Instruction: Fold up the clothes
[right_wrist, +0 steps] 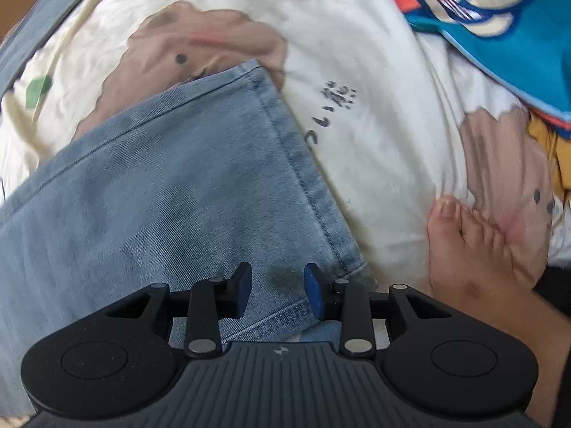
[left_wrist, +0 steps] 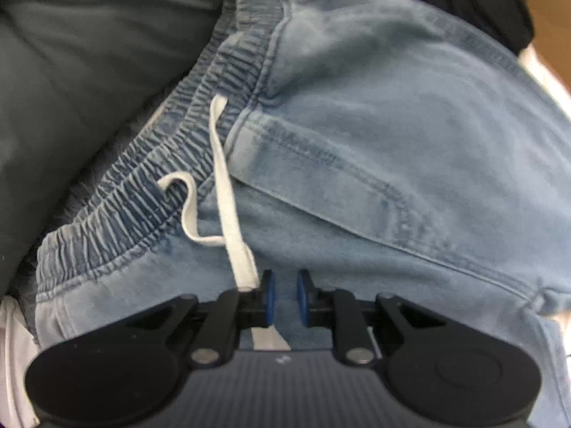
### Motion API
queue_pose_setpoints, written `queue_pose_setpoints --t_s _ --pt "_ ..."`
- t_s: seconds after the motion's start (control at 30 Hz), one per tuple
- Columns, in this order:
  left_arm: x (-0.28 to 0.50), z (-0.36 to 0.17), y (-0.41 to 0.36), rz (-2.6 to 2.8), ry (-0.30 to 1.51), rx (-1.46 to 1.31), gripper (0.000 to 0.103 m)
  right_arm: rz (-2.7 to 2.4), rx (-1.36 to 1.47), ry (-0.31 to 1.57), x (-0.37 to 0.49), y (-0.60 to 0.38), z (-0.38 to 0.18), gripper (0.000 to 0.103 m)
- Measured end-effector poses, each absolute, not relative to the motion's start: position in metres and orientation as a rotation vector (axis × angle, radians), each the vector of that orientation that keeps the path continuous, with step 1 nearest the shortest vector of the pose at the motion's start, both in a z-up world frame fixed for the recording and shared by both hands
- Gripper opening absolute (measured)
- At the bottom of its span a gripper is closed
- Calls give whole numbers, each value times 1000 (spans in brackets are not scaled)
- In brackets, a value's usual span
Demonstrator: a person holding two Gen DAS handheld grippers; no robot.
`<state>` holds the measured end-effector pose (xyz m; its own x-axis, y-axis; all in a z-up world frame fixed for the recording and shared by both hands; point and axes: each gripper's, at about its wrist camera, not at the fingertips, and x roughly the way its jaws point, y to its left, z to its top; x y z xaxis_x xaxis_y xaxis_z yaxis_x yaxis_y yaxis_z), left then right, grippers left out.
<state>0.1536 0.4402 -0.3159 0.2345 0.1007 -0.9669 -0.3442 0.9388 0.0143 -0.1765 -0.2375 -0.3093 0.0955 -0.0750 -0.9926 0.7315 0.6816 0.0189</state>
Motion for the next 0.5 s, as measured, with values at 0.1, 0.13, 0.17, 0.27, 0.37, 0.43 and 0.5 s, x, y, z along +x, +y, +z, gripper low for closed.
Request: queue_pose_setpoints --t_s 0.1,0.13,0.17,0.27,0.37,0.43,0.5 --pt "134 -308 438 302 1310 -273 19 -689 669 1334 -185 -246 -307 39" --pt "127 -307 436 303 1319 -279 20 -699 691 1329 -188 -249 -308 39" --pt "120 -305 434 305 1328 -277 20 -707 714 1327 -191 -252 -309 39" --pt "93 -296 430 309 1339 -290 21 -723 789 1323 -201 -258 -316 39" --pt "66 -286 427 306 1340 -306 25 -728 859 1324 -210 -262 -323 39" --pt "53 -280 428 311 1345 -313 26 -729 918 1328 -216 -266 -329 41" --pt "41 -275 429 319 1351 -321 27 -734 989 1348 -223 -269 -338 43"
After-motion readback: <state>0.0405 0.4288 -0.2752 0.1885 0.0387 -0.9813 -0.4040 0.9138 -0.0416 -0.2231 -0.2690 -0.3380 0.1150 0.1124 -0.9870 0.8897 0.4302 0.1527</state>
